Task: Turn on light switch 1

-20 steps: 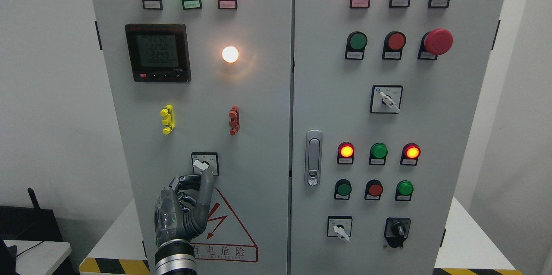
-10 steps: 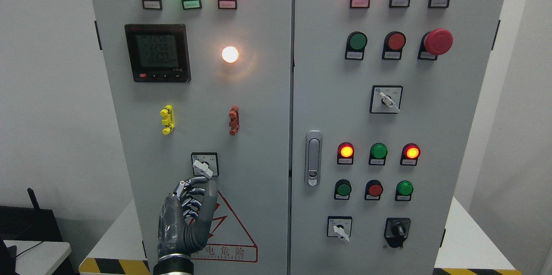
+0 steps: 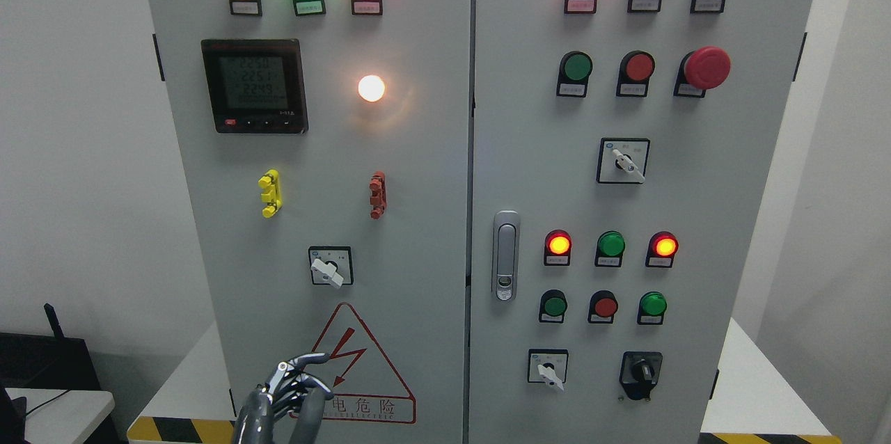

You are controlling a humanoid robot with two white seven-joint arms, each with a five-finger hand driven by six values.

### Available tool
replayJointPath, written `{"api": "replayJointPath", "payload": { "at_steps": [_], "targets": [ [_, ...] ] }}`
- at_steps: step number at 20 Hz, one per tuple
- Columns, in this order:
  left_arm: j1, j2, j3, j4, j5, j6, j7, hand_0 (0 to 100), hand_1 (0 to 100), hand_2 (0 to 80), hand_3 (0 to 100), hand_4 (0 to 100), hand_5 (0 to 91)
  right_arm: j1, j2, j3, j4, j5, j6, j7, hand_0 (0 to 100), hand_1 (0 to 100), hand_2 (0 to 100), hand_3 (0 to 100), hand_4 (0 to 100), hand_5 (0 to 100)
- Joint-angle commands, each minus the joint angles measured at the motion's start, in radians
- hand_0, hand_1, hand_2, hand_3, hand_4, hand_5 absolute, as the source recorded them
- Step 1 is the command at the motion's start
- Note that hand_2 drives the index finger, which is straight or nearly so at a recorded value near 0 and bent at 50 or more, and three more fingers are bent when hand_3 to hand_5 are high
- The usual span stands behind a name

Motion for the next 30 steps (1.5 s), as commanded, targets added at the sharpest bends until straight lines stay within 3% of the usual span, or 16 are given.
{"api": "replayJointPath", "payload": {
  "at_steps": [1,3,5,9,16,25,28,30],
  "targets": [
    [0.129,0.027,0.219,0.122,0.046,-0.112,-0.035,0,4,21.9,59,73,48.8,0.0,0.0,0.02,0.001,-0.026,0.0,-0.001,12,39,0,0,0,0],
    [0.159,0.029,0.246,0.183,0.093,-0.115,-0.055,0,3,18.0,53,65,43.1,0.0,0.0,0.02,0.0,-0.026,0.0,-0.001,12,39,0,0,0,0],
    [0.192,0.03,0.273,0.26,0.136,-0.115,-0.07,0,2,12.7,44,54,31.8,0.0,0.0,0.02,0.001,-0.026,0.0,-0.001,12,39,0,0,0,0],
    [0.238,0.043,0.351,0.436,0.146,-0.115,-0.072,0,0,5.2,31,41,23.8,0.0,0.0,0.02,0.0,-0.026,0.0,-0.001,12,39,0,0,0,0],
    [0.283,0.059,0.445,0.801,0.137,-0.115,-0.073,14,4,3.3,25,33,18.0,0.0,0.0,0.02,0.0,-0.026,0.0,-0.001,12,39,0,0,0,0],
    [0.364,0.092,0.445,1.194,0.134,-0.118,-0.063,25,4,0.0,9,19,8.9,0.0,0.0,0.02,0.0,-0.026,0.0,-0.001,12,39,0,0,0,0],
    [0.36,0.115,0.433,1.384,0.134,-0.117,-0.076,27,6,0.0,4,15,6.4,0.0,0.0,0.02,0.0,-0.026,0.0,-0.001,12,39,0,0,0,0],
    [0.344,0.136,0.416,1.492,0.132,-0.115,-0.121,27,8,0.0,0,10,3.6,0.0,0.0,0.02,0.0,-0.026,0.0,-0.001,12,39,0,0,0,0]
  ]
}}
